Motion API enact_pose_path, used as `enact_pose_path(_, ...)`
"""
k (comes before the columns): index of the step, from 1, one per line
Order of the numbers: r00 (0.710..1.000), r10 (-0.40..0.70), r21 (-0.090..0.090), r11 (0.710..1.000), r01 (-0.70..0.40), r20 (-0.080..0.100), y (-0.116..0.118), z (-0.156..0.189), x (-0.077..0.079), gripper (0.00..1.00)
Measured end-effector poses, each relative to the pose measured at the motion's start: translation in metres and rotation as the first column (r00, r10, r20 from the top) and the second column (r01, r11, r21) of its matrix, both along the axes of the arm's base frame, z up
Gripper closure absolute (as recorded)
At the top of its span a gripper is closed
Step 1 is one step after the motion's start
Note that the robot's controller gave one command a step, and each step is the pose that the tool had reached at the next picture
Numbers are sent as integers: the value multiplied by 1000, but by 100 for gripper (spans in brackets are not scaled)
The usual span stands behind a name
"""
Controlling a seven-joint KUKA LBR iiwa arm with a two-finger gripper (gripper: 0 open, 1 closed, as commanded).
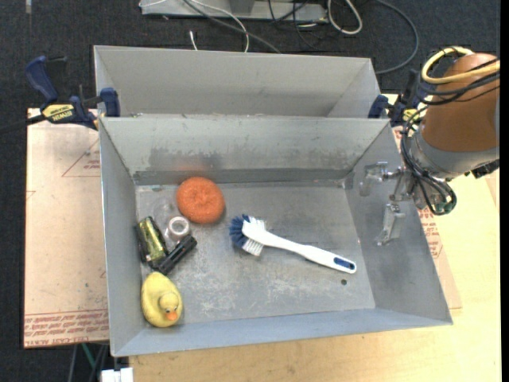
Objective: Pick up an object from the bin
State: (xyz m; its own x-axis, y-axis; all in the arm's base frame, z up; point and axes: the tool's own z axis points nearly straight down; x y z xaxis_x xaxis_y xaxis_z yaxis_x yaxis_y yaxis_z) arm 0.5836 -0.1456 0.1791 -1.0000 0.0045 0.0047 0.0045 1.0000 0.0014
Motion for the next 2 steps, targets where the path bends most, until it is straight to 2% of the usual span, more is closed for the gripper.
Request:
enact_pose_path(1, 1000, 5, -1, 1000, -5, 7, 1, 5, 1, 0)
enact_pose_path(2, 994, -110, 4, 994, 110, -4, 98, -112, -39, 0)
